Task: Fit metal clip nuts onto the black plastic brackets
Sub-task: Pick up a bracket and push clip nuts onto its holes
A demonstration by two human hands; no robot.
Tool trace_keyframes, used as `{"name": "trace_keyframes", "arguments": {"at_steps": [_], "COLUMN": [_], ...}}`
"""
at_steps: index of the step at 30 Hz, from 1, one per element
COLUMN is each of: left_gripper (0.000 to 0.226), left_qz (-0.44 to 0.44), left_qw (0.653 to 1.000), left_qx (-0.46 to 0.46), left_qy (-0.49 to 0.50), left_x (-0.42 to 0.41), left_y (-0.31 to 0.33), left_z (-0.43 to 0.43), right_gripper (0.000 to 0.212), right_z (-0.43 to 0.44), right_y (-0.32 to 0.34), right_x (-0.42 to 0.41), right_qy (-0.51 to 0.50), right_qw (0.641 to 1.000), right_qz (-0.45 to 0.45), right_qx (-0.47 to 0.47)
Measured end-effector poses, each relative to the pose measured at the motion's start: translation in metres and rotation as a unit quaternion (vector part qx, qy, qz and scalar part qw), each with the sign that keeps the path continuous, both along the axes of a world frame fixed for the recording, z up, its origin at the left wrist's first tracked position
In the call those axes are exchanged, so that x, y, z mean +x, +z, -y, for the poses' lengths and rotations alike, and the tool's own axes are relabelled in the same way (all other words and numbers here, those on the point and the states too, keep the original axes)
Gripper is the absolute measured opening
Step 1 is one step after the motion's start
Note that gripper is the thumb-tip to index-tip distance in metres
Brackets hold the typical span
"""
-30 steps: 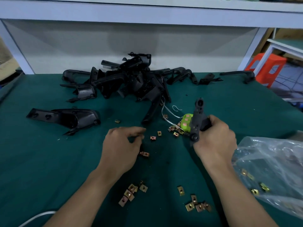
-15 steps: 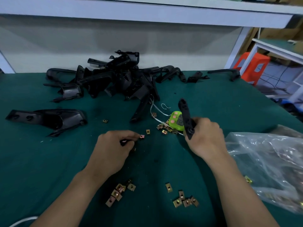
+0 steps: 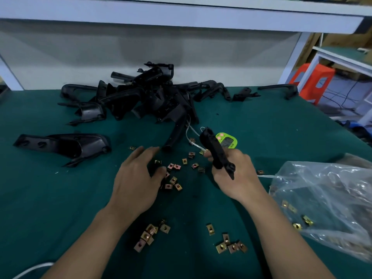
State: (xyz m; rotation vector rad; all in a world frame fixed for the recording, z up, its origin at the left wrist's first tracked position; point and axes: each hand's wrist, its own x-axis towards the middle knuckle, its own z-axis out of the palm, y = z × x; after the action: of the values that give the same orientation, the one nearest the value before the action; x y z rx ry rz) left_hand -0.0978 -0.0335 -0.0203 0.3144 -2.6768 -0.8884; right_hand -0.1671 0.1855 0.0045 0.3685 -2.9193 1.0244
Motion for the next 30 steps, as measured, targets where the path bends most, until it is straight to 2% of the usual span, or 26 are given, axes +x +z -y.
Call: {"name": "trace_keyframes", "arguments": {"at_steps": [3, 5, 6, 8, 11, 14, 16, 17, 19, 21, 24, 26, 28, 30], "left_gripper": [0.049, 0.041, 0.034, 0.022, 0.019, 0.021, 0.023, 0.025, 0.031, 0.039, 0.04, 0.03, 0.023, 0.02], "left_qz": [0.068, 0.067, 0.056, 0.028, -0.003, -0.019, -0.035, -0.046, -0.071, -0.087, -0.1, -0.11, -0.117, -0.113], "left_qw": [0.992, 0.986, 0.985, 0.988, 0.994, 0.995, 0.995, 0.994, 0.99, 0.982, 0.971, 0.964, 0.958, 0.95], "left_qx": [-0.04, -0.027, -0.011, 0.021, 0.037, 0.053, 0.061, 0.066, 0.096, 0.137, 0.189, 0.219, 0.249, 0.28], "left_qy": [-0.095, -0.151, -0.161, -0.148, -0.102, -0.078, -0.077, -0.075, -0.076, -0.096, -0.11, -0.099, -0.085, -0.077], "left_x": [0.0, 0.0, 0.0, 0.001, 0.002, 0.004, 0.005, 0.006, 0.008, 0.01, 0.012, 0.011, 0.01, 0.01], "left_y": [0.0, 0.001, 0.002, 0.003, 0.003, 0.005, 0.006, 0.007, 0.01, 0.012, 0.015, 0.017, 0.018, 0.017], "left_z": [-0.001, -0.002, -0.002, -0.003, -0.005, -0.006, -0.008, -0.009, -0.012, -0.015, -0.018, -0.019, -0.019, -0.02], "right_gripper": [0.024, 0.006, 0.01, 0.022, 0.004, 0.014, 0.011, 0.015, 0.027, 0.028, 0.016, 0.006, 0.008, 0.013], "right_z": [0.005, 0.01, 0.012, 0.018, 0.029, 0.034, 0.034, 0.033, 0.034, 0.037, 0.041, 0.042, 0.041, 0.04], "right_y": [0.0, 0.0, 0.0, -0.001, -0.004, -0.007, -0.007, -0.007, -0.005, -0.001, 0.001, 0.003, 0.006, 0.009], "right_x": [0.003, 0.005, 0.007, 0.01, 0.012, 0.013, 0.014, 0.015, 0.016, 0.021, 0.029, 0.029, 0.028, 0.027], "right_qy": [0.025, 0.052, 0.055, 0.05, 0.041, 0.026, 0.026, 0.03, 0.04, 0.045, 0.053, 0.018, -0.005, -0.008], "right_qw": [0.999, 0.998, 0.998, 0.998, 0.993, 0.992, 0.99, 0.992, 0.995, 0.988, 0.989, 0.98, 0.966, 0.963], "right_qz": [0.023, 0.015, 0.006, -0.032, -0.075, -0.075, -0.086, -0.09, -0.076, -0.037, 0.014, 0.043, 0.073, 0.078], "right_qx": [0.019, 0.014, 0.003, 0.012, 0.077, 0.101, 0.106, 0.08, -0.049, -0.14, -0.14, -0.195, -0.247, -0.257]}}
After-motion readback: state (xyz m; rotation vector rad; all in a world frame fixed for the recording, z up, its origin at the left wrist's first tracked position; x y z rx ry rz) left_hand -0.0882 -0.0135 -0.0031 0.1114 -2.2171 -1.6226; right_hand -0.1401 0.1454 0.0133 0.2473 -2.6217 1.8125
